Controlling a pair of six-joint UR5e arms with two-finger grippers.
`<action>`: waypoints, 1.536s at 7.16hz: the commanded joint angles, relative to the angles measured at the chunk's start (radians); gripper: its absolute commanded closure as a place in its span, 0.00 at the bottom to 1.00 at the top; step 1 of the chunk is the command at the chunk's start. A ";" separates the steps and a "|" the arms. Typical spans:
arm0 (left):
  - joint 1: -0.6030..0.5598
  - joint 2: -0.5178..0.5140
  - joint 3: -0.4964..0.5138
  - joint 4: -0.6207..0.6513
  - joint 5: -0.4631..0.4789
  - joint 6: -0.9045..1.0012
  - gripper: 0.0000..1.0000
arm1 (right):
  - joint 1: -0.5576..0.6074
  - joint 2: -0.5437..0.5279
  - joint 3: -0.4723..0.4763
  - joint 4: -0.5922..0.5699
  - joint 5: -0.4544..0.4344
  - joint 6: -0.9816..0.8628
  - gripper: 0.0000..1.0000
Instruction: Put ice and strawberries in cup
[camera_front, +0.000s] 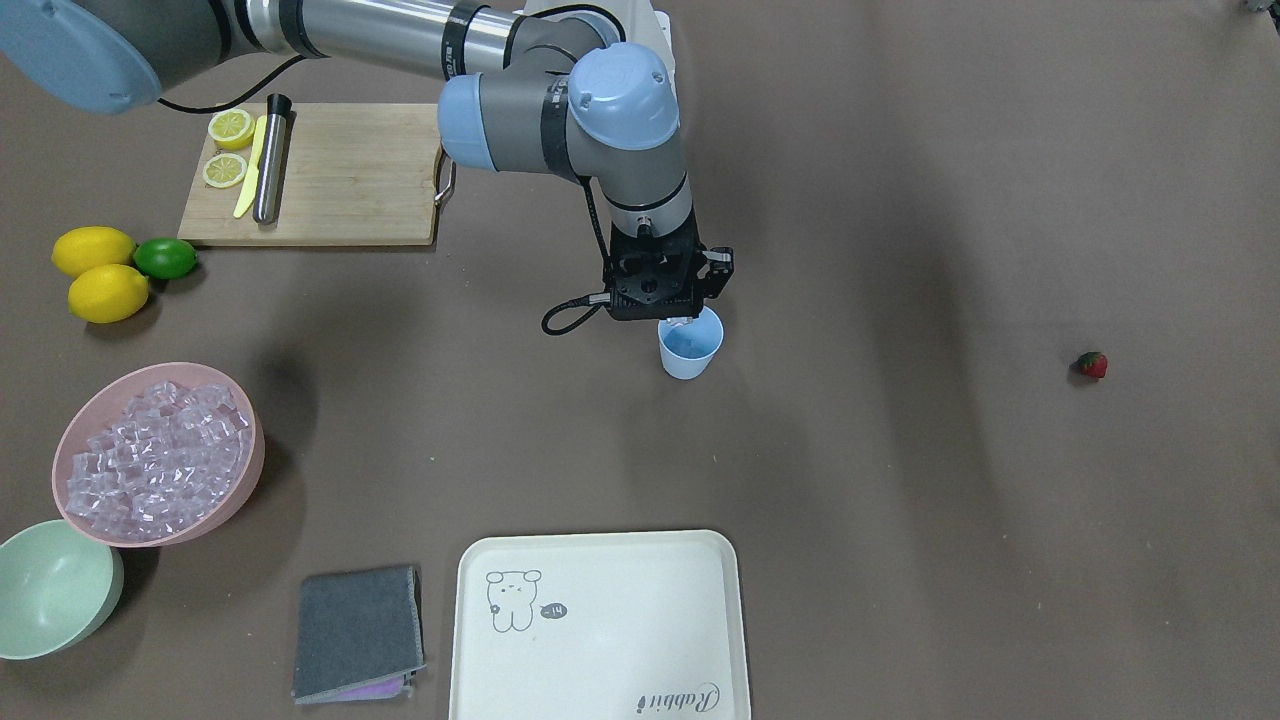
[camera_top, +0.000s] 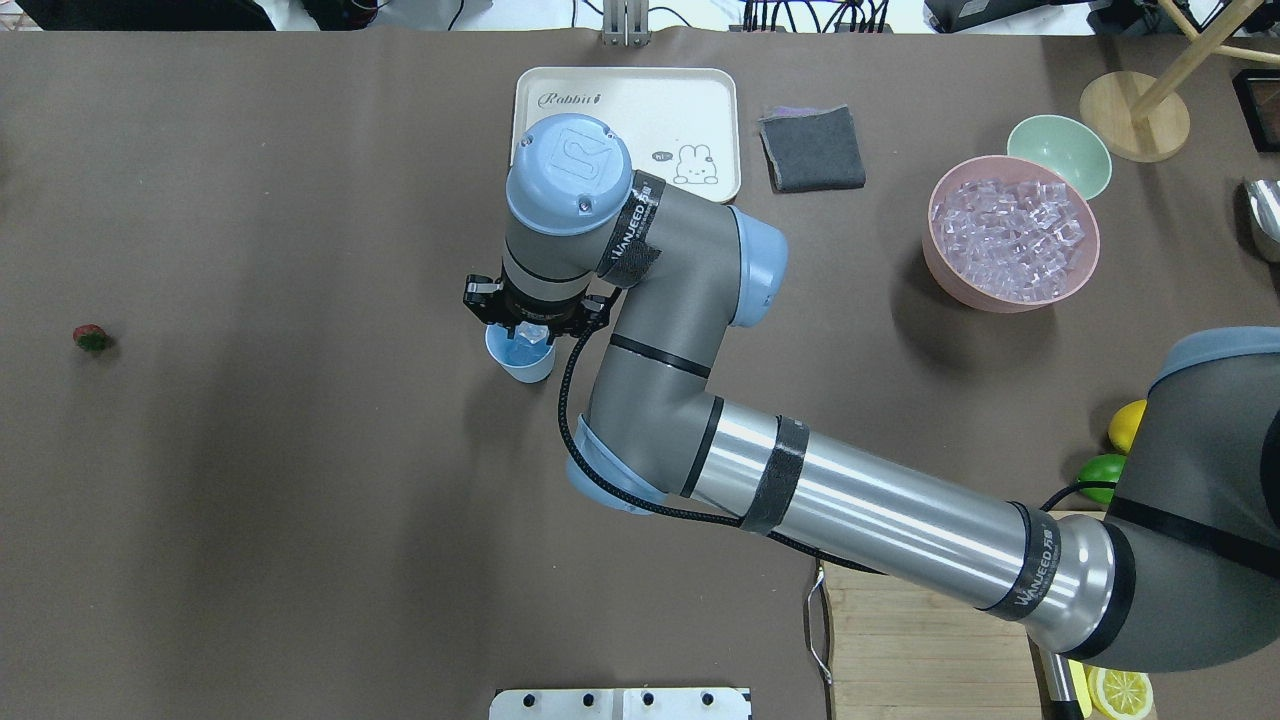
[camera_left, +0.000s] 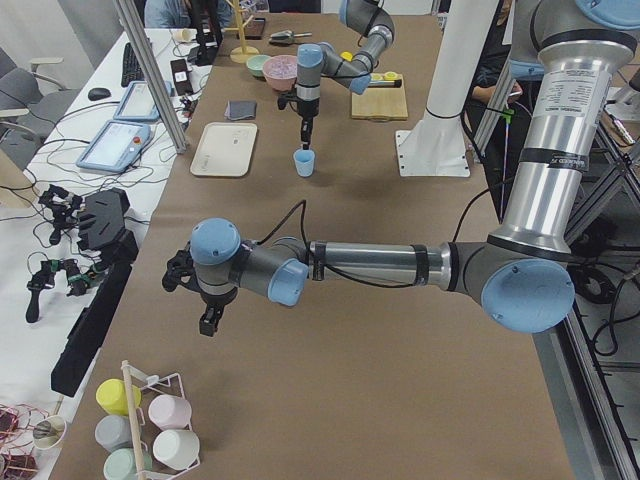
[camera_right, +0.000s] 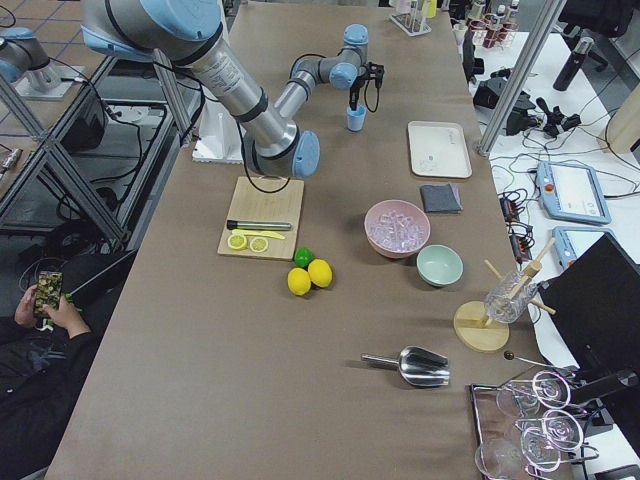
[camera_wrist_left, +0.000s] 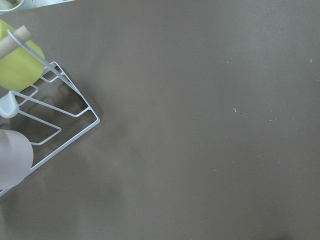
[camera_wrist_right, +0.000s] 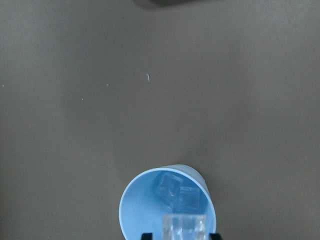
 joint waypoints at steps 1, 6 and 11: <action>0.000 -0.012 0.002 0.004 0.001 0.000 0.02 | -0.001 0.027 -0.004 -0.002 -0.004 0.036 0.01; 0.093 -0.078 -0.030 -0.038 0.001 -0.021 0.02 | 0.160 -0.165 0.283 -0.088 0.164 -0.052 0.01; 0.422 0.193 -0.073 -0.625 0.269 -0.565 0.02 | 0.326 -0.451 0.467 -0.067 0.255 -0.273 0.01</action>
